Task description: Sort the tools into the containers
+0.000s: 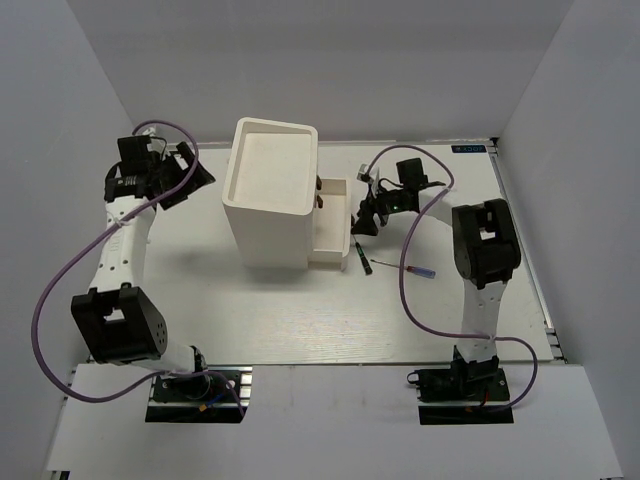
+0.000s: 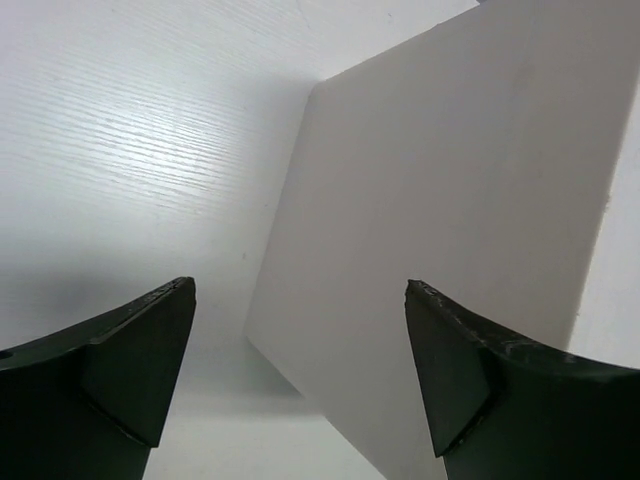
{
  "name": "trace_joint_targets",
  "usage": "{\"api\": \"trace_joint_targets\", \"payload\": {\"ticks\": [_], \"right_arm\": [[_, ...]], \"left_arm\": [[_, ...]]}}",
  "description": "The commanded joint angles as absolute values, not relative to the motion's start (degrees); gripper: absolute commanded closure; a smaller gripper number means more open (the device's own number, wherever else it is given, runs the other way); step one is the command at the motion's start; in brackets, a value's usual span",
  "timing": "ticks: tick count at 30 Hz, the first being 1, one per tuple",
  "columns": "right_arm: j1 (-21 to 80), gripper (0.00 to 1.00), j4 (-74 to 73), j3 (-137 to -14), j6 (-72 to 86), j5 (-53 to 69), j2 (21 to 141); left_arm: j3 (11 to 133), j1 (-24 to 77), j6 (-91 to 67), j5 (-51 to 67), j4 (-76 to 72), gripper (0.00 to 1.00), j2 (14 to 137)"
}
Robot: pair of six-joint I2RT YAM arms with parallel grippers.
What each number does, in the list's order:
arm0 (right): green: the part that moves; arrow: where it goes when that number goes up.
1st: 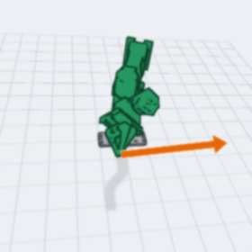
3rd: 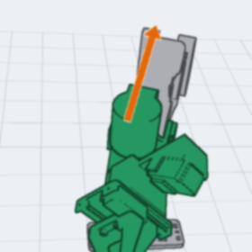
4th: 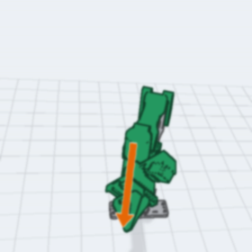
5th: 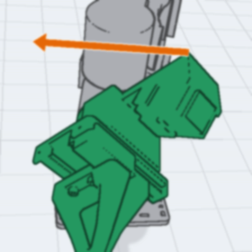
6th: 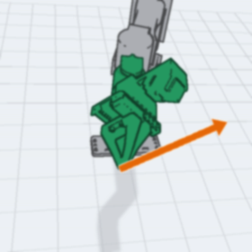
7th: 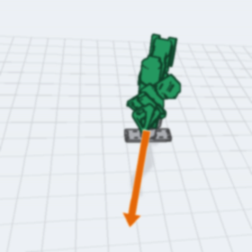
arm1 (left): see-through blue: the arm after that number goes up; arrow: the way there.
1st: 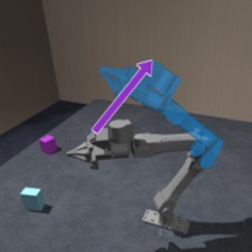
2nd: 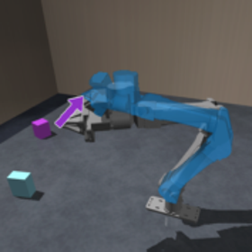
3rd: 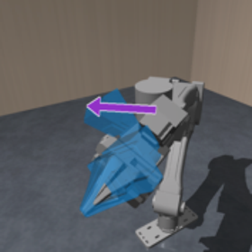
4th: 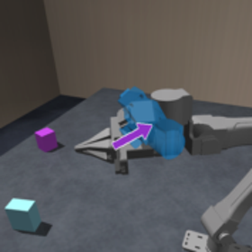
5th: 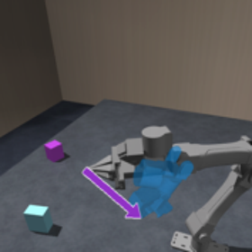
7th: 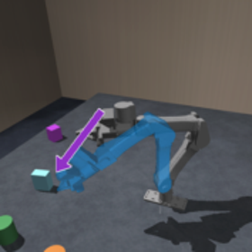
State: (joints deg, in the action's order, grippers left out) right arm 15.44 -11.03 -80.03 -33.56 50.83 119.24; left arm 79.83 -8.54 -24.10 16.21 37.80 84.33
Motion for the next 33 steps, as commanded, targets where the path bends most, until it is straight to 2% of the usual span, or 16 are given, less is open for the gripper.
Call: {"api": "trace_joint_targets", "payload": {"ticks": [1, 3, 4, 6, 7, 8, 13, 16, 18, 20, 26, 29, 30, 31, 32, 33], "right_arm": [[14.86, 0.22, -17.82, -82.27, -34.10, 48.09, 112.59], [14.24, 0.26, -24.56, -82.44, -36.02, 41.58, 109.97], [14.41, 0.32, -30.26, -81.92, -39.52, 40.53, 109.34], [13.37, 0.38, -34.69, -79.99, -43.49, 36.93, 106.19], [12.92, 0.42, -35.24, -75.37, -46.29, 34.91, 103.56], [12.92, 0.44, -35.24, -73.84, -47.10, 33.07, 102.32], [10.47, 0.46, -39.46, -66.19, -53.25, 25.41, 95.02], [9.67, 0.45, -43.68, -64.43, -55.20, 22.50, 94.31], [9.41, 0.45, -42.29, -62.42, -55.54, 19.53, 93.87], [9.58, 0.44, -40.79, -59.69, -55.64, 17.59, 93.43], [9.84, 0.44, -37.01, -55.73, -56.69, 12.04, 94.74], [9.93, 0.62, -36.22, -54.32, -56.95, 11.95, 94.48], [9.93, 0.84, -36.47, -54.23, -57.21, 12.21, 94.31], [10.11, 0.94, -36.82, -53.97, -57.65, 12.30, 94.39], [10.02, 1.00, -37.35, -54.14, -57.57, 13.00, 94.05], [10.02, 1.00, -37.88, -54.40, -57.39, 13.53, 93.61]], "left_arm": [[86.30, -8.79, -17.77, 12.05, 42.09, 0.04, 77.53], [89.02, -7.65, -13.82, 9.50, 43.32, 0.12, 75.07], [89.73, -7.65, -12.67, 9.49, 44.03, 0.28, 72.80], [89.74, -7.65, -11.43, 11.86, 43.51, 0.60, 70.32], [89.74, -7.12, -10.73, 13.69, 43.51, 0.90, 69.18], [89.74, -7.12, -10.72, 15.36, 42.98, 1.00, 67.43], [96.48, -6.07, -10.80, 30.37, 40.26, 0.97, 66.27], [98.87, -5.36, -12.56, 35.67, 38.85, 0.76, 68.37], [98.88, -4.75, -12.57, 36.21, 38.24, 0.56, 68.38], [97.30, -4.22, -12.57, 36.21, 37.71, 0.46, 68.38], [90.88, -2.90, -13.62, 36.74, 34.72, 0.38, 67.85], [90.35, -1.76, -13.62, 36.74, 34.72, 0.38, 67.85], [90.35, -1.24, -13.62, 36.04, 34.72, 0.38, 67.85], [90.35, -1.23, -13.10, 36.04, 34.72, 0.38, 68.46], [91.13, -0.53, -12.57, 36.04, 35.41, 0.40, 69.08], [91.93, 0.26, -12.57, 35.43, 36.12, 0.41, 69.08]]}}
